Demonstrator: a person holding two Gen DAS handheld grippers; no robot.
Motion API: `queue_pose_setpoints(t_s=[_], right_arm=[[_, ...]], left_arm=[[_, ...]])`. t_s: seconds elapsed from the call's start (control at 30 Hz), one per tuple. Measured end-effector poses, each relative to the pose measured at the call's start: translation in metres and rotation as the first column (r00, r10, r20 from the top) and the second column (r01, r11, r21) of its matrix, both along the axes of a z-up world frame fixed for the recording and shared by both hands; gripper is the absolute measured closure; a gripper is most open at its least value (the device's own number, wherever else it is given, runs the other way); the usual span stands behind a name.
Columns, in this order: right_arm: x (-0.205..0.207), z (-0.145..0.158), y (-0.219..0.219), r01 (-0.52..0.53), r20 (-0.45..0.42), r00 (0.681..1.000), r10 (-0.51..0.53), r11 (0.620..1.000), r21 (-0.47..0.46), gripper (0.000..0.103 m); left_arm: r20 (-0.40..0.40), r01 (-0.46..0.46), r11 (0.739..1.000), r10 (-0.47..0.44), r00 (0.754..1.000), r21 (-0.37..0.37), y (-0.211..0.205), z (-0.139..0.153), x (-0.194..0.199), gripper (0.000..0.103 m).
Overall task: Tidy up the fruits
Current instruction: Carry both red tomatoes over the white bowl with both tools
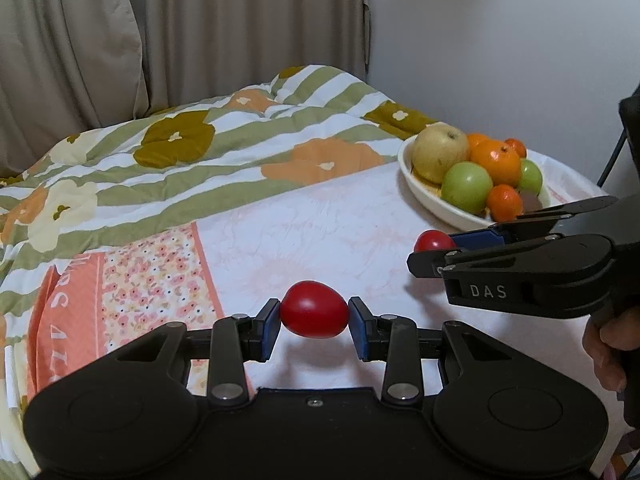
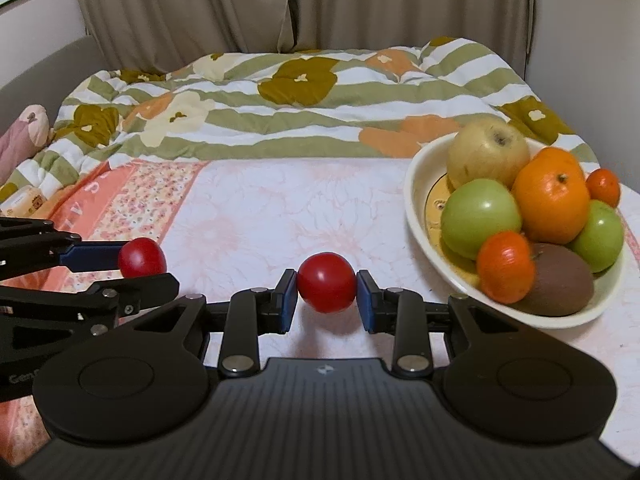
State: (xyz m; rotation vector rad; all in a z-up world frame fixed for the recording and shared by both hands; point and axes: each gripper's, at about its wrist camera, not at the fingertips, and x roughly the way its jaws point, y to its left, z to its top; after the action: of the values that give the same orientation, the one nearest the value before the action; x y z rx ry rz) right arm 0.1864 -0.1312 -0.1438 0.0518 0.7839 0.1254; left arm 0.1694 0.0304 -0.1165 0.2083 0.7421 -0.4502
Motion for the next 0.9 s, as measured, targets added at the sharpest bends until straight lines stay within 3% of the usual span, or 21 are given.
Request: queue_pose_setpoints(t_s=[0.57, 0.9], right_arm=[[-0.034, 0.069, -0.063, -0.036, 0.052, 0.998, 0.036, 0.999, -0.006, 0.057], [-0.030, 0.095, -0.115, -0.061, 0.087, 0.994, 0.061, 0.998, -0.013, 0.057]], left_arm=[[0.046, -0.059, 0.997, 0.062, 0.997, -0.055, -0.055, 0.054, -0.024, 0.063], [0.051, -0.110, 0.991, 0.114, 0.992, -0.077, -0.101, 0.072, -0.018, 0.063]])
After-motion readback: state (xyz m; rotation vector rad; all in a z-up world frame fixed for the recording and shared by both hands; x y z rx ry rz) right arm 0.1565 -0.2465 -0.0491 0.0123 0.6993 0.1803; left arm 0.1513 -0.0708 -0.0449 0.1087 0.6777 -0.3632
